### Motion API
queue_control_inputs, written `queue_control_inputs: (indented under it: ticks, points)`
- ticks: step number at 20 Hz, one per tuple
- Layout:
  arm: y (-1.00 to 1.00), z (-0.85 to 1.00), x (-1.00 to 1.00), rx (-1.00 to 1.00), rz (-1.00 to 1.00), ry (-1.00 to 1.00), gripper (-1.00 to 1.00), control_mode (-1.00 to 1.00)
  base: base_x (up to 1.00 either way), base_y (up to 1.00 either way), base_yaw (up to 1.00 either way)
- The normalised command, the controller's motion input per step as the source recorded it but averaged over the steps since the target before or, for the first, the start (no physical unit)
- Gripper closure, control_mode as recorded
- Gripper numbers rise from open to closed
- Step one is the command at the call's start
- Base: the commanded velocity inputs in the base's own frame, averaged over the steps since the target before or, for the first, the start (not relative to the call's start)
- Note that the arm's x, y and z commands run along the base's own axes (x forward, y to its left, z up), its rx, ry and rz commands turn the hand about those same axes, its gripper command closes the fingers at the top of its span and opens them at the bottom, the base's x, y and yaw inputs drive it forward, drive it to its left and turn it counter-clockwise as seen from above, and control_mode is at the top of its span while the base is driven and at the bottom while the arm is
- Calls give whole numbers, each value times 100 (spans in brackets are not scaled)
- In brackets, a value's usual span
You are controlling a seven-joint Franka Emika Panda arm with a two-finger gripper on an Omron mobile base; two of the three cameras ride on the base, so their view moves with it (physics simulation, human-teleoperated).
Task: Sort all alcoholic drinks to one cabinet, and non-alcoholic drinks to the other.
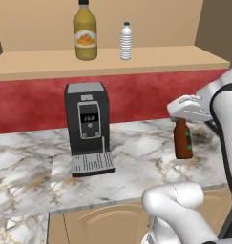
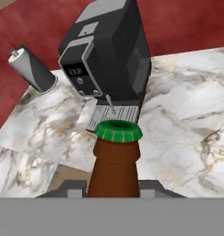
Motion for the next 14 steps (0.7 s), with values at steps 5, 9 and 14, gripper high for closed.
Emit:
queue_control_inputs:
  ticks: [5, 9, 14]
  points:
    - [0, 0, 0, 0, 0, 0, 100, 100, -48, -10, 0]
    - [0, 0, 0, 0, 0, 0, 100, 100, -78, -23, 0]
    - [0, 0, 0, 0, 0, 0, 100, 100, -70, -18, 0]
